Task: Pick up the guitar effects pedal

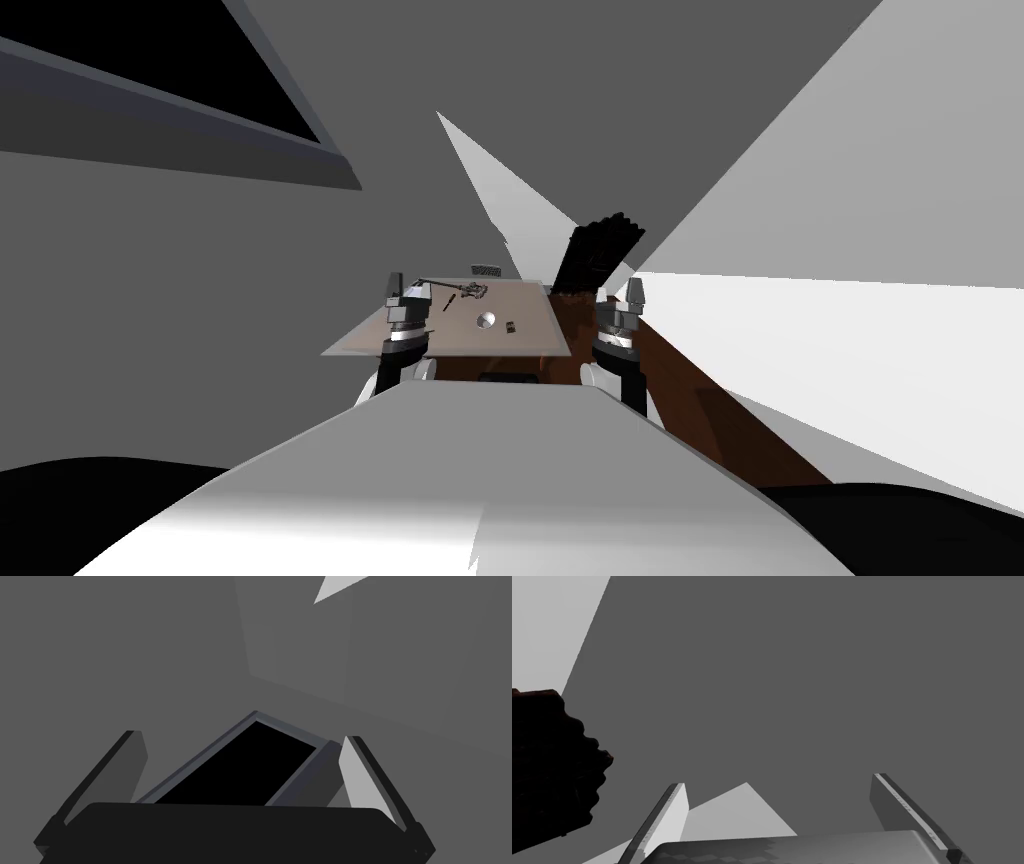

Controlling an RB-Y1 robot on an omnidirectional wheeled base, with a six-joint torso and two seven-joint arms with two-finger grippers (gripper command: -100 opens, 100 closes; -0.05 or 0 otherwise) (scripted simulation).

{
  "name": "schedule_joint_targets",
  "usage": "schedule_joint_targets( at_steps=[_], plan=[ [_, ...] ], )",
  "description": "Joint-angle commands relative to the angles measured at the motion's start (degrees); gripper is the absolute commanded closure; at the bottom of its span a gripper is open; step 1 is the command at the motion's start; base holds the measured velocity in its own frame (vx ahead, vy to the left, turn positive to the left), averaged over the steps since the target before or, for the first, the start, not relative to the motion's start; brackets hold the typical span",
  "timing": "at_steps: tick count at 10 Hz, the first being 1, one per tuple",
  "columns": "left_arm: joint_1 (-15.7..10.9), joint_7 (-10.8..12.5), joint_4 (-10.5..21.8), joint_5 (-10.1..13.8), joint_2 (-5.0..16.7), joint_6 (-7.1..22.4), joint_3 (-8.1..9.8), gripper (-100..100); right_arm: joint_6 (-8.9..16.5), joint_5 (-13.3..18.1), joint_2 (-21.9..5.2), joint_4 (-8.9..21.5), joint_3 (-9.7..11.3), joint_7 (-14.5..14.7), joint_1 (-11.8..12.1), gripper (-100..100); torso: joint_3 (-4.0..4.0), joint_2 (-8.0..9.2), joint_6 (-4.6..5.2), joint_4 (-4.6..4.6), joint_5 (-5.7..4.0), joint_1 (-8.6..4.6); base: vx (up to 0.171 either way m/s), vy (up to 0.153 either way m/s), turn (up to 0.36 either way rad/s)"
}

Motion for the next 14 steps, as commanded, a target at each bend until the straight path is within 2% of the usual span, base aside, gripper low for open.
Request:
schedule_joint_targets(
  at_steps=[1,3,4,8,9,11,14],
  plan=[
    [-0.32,0.28,1.92,0.10,1.63,0.75,0.24,-100,0.00,0.00,0.00,0.00,0.00,0.00,0.00,0,0.00,0.00,0.00,0.00,0.00,0.00,-0.038,-0.027,-0.073],
    [-0.83,0.67,4.57,0.21,3.42,1.86,0.59,-100,0.00,0.00,0.01,0.00,0.01,0.00,-0.01,0,0.11,0.19,0.01,0.04,-0.03,-0.16,-0.055,-0.063,-0.084],
    [-0.83,0.67,4.75,0.21,3.42,1.86,0.59,-100,0.00,0.00,0.01,0.00,0.01,0.00,-0.01,0,0.11,0.18,0.02,0.04,-0.05,-0.24,-0.033,-0.053,-0.024],
    [-2.53,1.75,12.48,0.40,7.25,5.19,1.66,-100,0.00,0.00,0.01,0.00,0.01,0.00,-0.01,0,0.10,0.18,0.02,0.04,-0.05,-0.23,-0.049,-0.066,-0.127],
    [-2.53,1.75,13.49,0.40,7.25,5.19,1.66,-100,0.00,0.00,0.01,0.00,0.01,0.00,-0.01,0,0.13,0.23,0.02,0.05,-0.06,-0.27,-0.043,-0.059,-0.045],
    [-3.71,2.37,17.90,0.42,9.13,7.27,2.32,-100,0.00,0.00,0.01,0.00,0.01,0.00,-0.01,0,0.09,0.15,0.01,0.03,-0.04,-0.19,-0.039,-0.063,-0.157],
    [-4.38,2.68,22.09,0.40,10.06,8.39,2.67,-100,0.00,0.00,0.00,0.00,0.01,0.00,-0.01,0,0.08,0.13,0.01,0.03,-0.05,-0.19,-0.029,-0.053,-0.095]
  ],
)
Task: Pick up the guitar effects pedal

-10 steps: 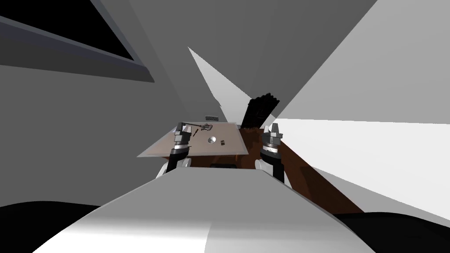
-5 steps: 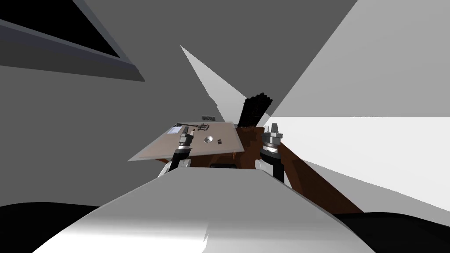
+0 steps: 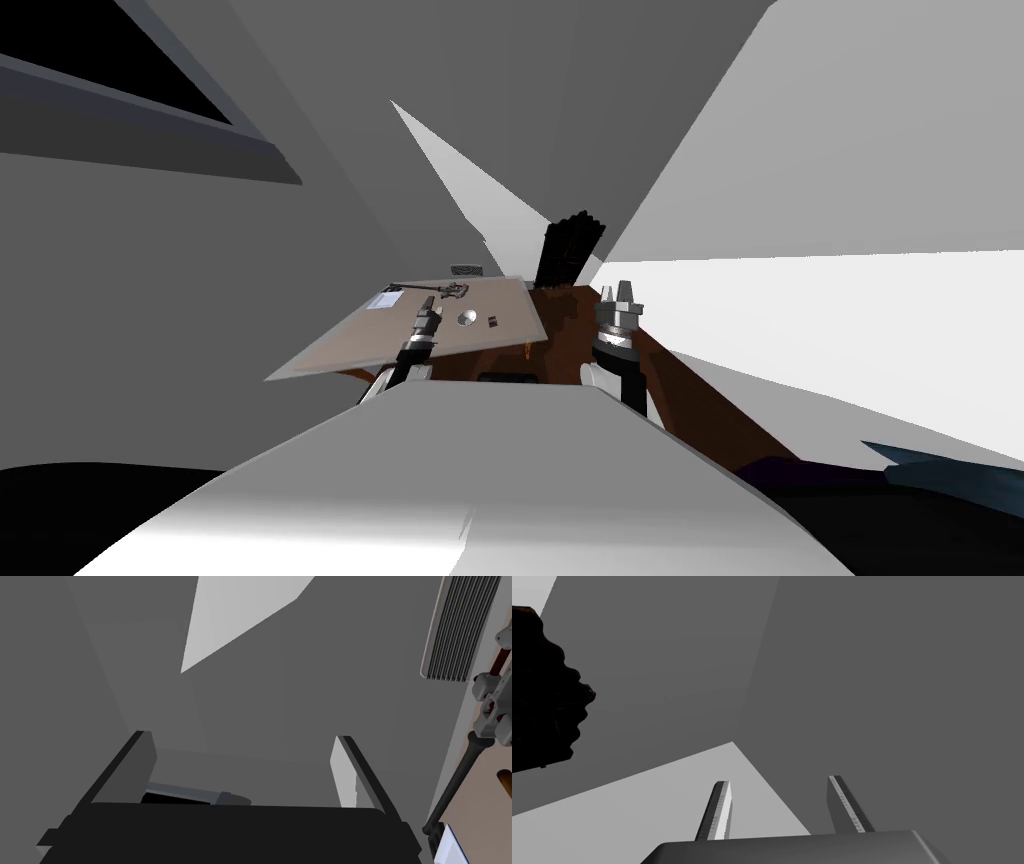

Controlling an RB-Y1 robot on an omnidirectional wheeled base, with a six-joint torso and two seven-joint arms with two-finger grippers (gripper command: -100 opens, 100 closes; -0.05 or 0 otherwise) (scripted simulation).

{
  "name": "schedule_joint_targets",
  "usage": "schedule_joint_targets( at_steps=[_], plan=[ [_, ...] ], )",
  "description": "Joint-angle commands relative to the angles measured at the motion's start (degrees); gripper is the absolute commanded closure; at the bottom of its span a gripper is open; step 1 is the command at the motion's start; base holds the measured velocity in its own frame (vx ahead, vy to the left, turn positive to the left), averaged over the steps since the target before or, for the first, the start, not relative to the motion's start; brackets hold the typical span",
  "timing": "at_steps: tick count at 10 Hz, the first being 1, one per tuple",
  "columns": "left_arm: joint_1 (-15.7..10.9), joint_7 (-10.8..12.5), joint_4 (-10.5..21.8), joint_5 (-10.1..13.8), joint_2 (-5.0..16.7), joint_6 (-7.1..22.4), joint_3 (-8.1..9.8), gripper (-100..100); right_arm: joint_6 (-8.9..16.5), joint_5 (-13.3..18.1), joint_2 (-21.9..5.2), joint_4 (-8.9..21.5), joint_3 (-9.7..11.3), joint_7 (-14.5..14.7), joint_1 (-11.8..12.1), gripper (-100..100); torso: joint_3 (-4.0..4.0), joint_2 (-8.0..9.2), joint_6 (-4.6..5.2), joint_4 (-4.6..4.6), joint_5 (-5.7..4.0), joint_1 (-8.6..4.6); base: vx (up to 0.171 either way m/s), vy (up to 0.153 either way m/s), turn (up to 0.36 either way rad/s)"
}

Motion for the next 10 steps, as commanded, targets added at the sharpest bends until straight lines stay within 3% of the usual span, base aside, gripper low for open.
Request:
schedule_joint_targets(
  at_steps=[1,10],
  plan=[
    [-0.69,0.29,2.86,-0.10,0.93,1.34,0.32,-100,0.00,0.00,0.00,0.00,0.00,0.00,0.00,0,0.00,0.00,0.00,0.00,0.00,0.00,-0.038,-0.060,-0.175],
    [-3.97,1.46,17.57,-0.55,4.51,6.17,1.79,-100,0.00,0.00,0.00,0.00,0.00,0.00,0.00,0,-0.01,-0.02,0.02,0.00,0.00,0.02,-0.020,-0.044,-0.130]
  ],
)
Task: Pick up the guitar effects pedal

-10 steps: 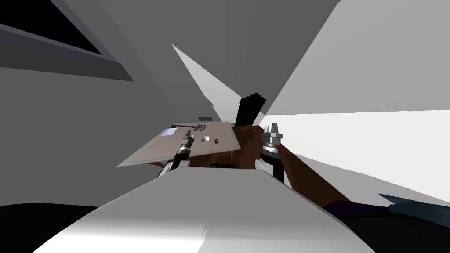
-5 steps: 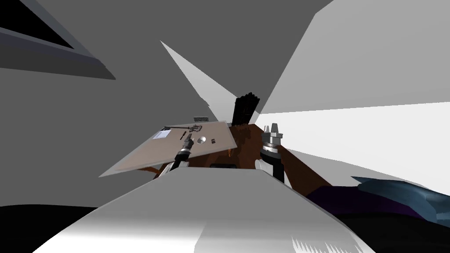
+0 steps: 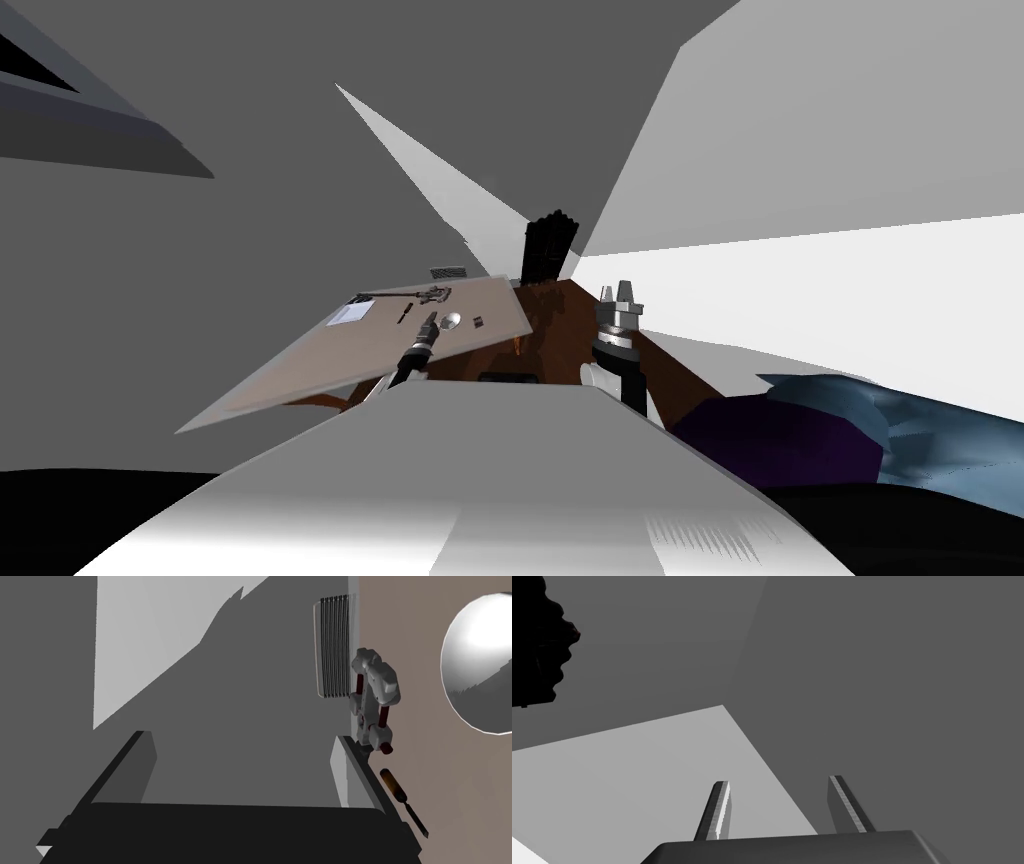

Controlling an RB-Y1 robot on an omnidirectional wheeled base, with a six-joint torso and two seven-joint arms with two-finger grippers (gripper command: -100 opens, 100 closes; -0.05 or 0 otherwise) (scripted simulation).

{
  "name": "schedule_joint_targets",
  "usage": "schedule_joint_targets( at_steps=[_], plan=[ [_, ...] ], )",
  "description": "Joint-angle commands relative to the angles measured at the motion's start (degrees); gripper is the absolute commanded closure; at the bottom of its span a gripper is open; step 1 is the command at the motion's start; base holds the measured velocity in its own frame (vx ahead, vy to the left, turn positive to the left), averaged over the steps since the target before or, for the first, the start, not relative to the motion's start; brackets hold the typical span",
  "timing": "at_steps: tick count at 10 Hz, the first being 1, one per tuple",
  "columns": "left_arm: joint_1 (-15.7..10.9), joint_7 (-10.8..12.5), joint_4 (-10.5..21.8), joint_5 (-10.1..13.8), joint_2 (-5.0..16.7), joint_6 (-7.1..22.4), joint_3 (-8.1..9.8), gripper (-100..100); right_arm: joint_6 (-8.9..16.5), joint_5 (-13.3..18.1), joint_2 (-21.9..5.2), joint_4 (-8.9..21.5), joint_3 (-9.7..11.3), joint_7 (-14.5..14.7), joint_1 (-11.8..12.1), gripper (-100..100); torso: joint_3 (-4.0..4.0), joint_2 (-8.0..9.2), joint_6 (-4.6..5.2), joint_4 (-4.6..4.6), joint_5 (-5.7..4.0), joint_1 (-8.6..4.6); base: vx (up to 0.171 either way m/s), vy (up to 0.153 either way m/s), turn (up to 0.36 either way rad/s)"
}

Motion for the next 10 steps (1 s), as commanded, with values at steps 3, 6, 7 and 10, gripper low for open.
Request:
schedule_joint_targets(
  at_steps=[3,6,7,10],
  plan=[
    [-2.31,0.61,6.46,-0.43,1.97,3.32,0.76,-100,0.00,0.00,0.00,0.00,0.00,0.00,0.00,0,0.00,-0.01,0.00,0.00,-0.01,-0.01,-0.014,-0.040,-0.188],
    [-3.30,0.82,11.47,-0.69,2.79,4.53,1.11,-100,0.00,0.00,0.00,0.00,0.00,0.00,-0.01,0,-0.01,-0.02,0.03,0.00,0.00,0.00,-0.011,-0.031,-0.152],
    [-4.32,0.99,13.57,-0.98,3.59,5.71,1.46,-100,0.00,0.00,0.00,0.00,0.00,0.00,0.00,0,0.00,-0.01,-0.02,0.00,0.00,0.03,-0.011,-0.030,-0.175],
    [-5.37,1.14,17.25,-1.31,4.36,6.87,1.80,-100,0.00,0.00,0.00,0.00,-0.01,0.00,0.01,0,-0.01,-0.02,-0.03,0.00,0.02,0.11,-0.006,-0.014,-0.114]
  ],
)
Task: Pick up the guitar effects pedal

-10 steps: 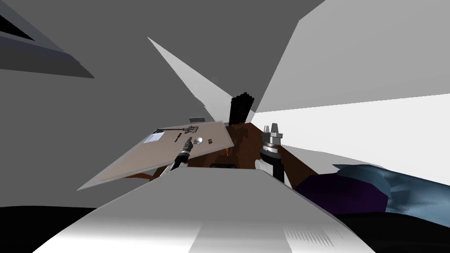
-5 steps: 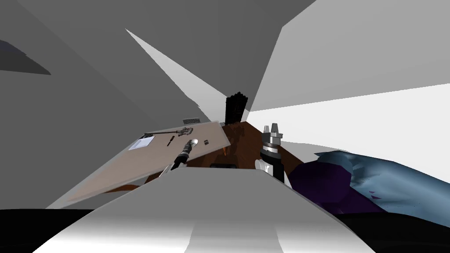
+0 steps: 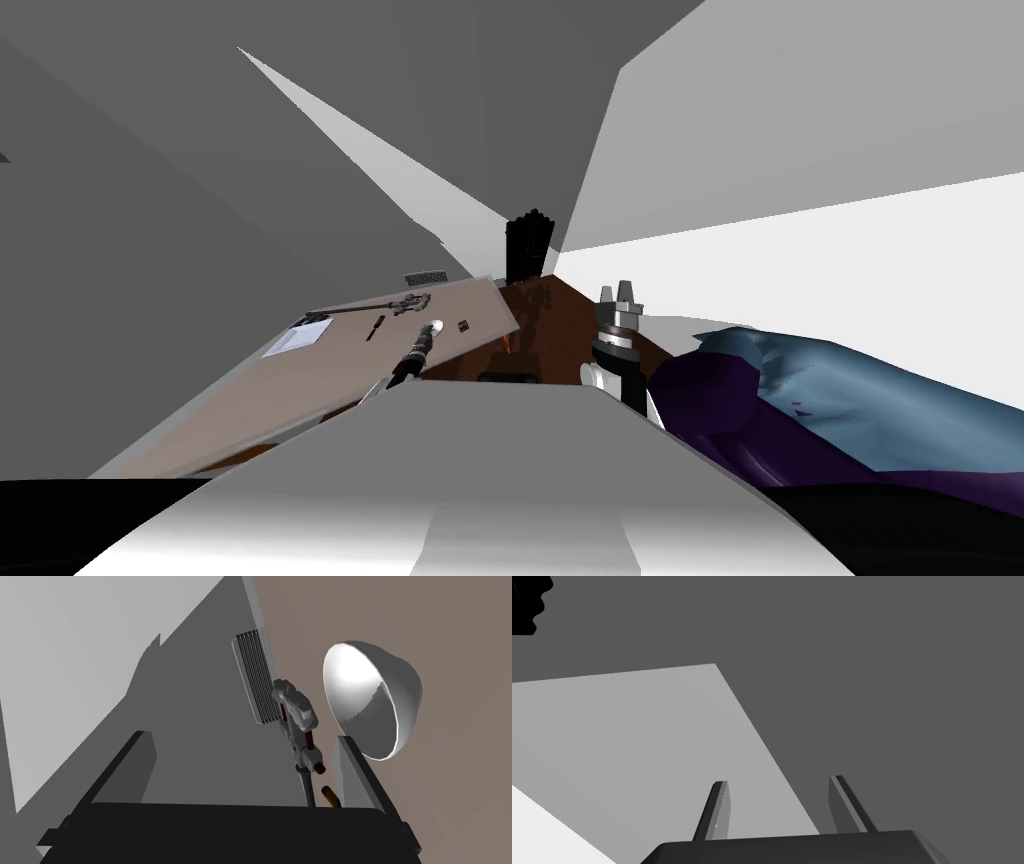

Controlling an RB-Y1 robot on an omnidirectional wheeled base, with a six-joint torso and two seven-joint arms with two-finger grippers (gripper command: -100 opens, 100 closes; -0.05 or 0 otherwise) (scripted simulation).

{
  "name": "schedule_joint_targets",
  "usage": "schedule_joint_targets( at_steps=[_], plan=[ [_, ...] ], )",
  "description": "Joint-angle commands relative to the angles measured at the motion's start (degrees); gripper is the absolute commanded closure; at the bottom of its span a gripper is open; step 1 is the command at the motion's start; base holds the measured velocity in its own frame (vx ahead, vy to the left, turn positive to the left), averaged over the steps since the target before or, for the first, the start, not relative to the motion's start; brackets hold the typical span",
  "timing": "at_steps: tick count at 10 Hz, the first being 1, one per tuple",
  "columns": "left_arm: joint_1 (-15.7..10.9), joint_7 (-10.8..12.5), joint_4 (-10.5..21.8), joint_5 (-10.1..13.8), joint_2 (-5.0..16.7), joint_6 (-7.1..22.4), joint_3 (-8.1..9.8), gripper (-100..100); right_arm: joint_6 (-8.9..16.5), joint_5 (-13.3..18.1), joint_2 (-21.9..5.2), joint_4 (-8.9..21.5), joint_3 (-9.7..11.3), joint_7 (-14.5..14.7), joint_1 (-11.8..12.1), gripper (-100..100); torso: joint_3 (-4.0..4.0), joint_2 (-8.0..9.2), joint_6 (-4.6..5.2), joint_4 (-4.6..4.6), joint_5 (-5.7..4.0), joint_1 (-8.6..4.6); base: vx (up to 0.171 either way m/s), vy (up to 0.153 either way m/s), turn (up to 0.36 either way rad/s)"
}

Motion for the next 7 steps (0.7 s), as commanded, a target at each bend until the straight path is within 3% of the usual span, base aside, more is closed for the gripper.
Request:
schedule_joint_targets(
  at_steps=[1,4,7],
  plan=[
    [-0.65,0.00,2.23,-0.22,0.20,0.99,0.13,-100,0.00,0.00,0.00,0.00,0.00,0.00,0.00,0,0.00,0.00,0.00,0.00,0.00,0.00,-0.007,-0.012,-0.134],
    [-2.82,0.20,7.16,-0.96,1.69,3.21,0.76,-100,0.00,0.00,0.00,0.00,-0.01,0.00,0.01,0,0.00,0.01,-0.06,-0.01,0.00,0.01,-0.006,-0.014,-0.216],
    [-3.92,0.25,11.11,-1.37,2.40,4.26,1.06,-100,0.00,0.00,0.00,0.00,-0.01,0.00,0.01,0,0.00,0.00,-0.07,-0.01,0.01,0.04,-0.004,-0.005,-0.103]
  ],
)
